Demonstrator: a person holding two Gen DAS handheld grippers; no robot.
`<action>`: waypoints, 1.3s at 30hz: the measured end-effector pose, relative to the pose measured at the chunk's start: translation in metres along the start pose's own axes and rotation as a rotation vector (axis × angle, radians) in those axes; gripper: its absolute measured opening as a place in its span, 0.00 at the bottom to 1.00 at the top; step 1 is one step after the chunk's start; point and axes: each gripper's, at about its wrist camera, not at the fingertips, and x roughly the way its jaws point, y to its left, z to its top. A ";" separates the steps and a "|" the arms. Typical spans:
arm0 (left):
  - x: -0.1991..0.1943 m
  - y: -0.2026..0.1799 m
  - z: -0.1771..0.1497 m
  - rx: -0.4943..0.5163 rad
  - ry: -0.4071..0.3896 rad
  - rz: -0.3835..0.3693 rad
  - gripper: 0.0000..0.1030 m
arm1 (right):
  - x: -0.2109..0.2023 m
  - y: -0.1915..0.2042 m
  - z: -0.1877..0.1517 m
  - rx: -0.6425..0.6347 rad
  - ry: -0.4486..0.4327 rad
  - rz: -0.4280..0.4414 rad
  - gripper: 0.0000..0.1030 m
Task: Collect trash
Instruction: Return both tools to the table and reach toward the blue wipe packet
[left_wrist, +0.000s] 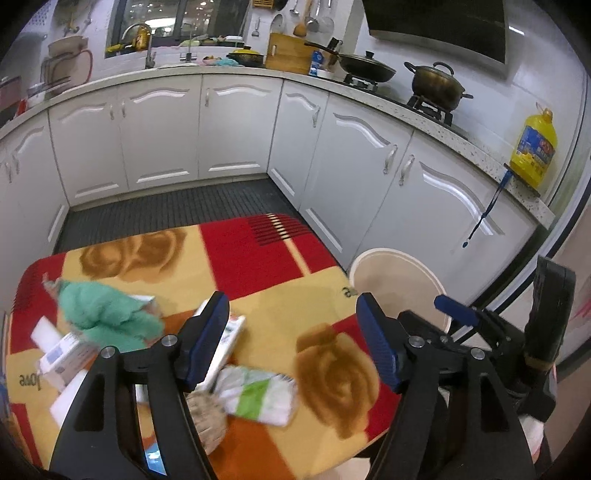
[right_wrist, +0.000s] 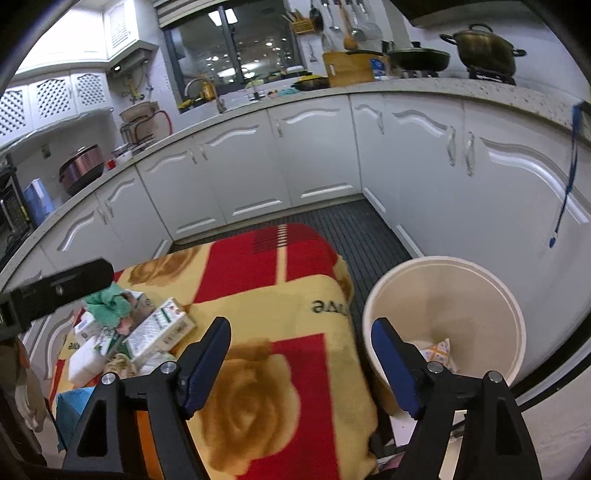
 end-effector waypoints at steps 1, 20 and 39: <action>-0.004 0.006 -0.002 -0.003 -0.002 0.004 0.68 | 0.000 0.003 0.000 -0.007 0.000 0.007 0.74; -0.077 0.169 -0.069 -0.204 0.018 0.084 0.73 | 0.025 0.116 -0.024 -0.208 0.136 0.232 0.75; -0.091 0.174 -0.115 -0.061 0.146 -0.123 0.73 | 0.040 0.179 -0.052 -0.328 0.269 0.425 0.75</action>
